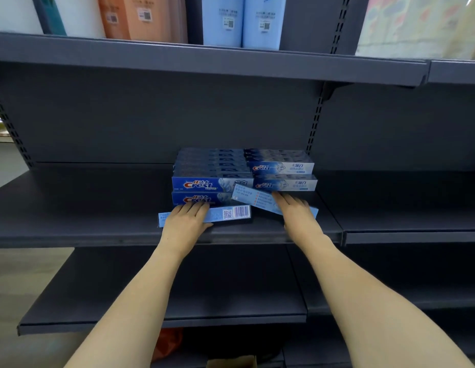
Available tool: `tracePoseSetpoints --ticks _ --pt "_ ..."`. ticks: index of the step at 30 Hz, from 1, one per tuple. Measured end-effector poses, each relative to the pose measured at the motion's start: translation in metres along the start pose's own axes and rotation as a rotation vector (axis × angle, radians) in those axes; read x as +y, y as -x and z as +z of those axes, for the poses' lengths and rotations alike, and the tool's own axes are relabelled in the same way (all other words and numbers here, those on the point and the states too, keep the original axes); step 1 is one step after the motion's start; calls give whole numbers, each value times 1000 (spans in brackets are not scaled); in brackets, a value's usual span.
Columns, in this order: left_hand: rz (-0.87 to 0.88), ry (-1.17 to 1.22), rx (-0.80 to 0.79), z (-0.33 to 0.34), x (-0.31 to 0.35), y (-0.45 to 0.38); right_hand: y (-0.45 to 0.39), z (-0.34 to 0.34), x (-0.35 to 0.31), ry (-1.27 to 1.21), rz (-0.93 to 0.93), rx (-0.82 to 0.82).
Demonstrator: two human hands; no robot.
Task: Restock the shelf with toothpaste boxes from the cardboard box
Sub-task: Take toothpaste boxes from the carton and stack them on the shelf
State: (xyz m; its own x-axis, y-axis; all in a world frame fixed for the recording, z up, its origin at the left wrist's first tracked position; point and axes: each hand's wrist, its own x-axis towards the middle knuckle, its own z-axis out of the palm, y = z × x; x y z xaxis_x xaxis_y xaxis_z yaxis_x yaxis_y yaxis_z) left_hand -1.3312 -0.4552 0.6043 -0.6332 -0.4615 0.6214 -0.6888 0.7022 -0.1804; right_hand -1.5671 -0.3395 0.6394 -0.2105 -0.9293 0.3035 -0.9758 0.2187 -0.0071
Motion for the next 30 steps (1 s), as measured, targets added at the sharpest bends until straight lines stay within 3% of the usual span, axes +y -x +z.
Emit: tracePoseSetpoints --ticks 14,18,30 --pt "-57 96 0 2 4 11 13 -1 19 -134 -74 11" --pt "-104 148 -28 1 6 13 12 1 15 -165 -30 96" --pt "-132 218 -12 13 0 10 5 19 15 -118 73 138"
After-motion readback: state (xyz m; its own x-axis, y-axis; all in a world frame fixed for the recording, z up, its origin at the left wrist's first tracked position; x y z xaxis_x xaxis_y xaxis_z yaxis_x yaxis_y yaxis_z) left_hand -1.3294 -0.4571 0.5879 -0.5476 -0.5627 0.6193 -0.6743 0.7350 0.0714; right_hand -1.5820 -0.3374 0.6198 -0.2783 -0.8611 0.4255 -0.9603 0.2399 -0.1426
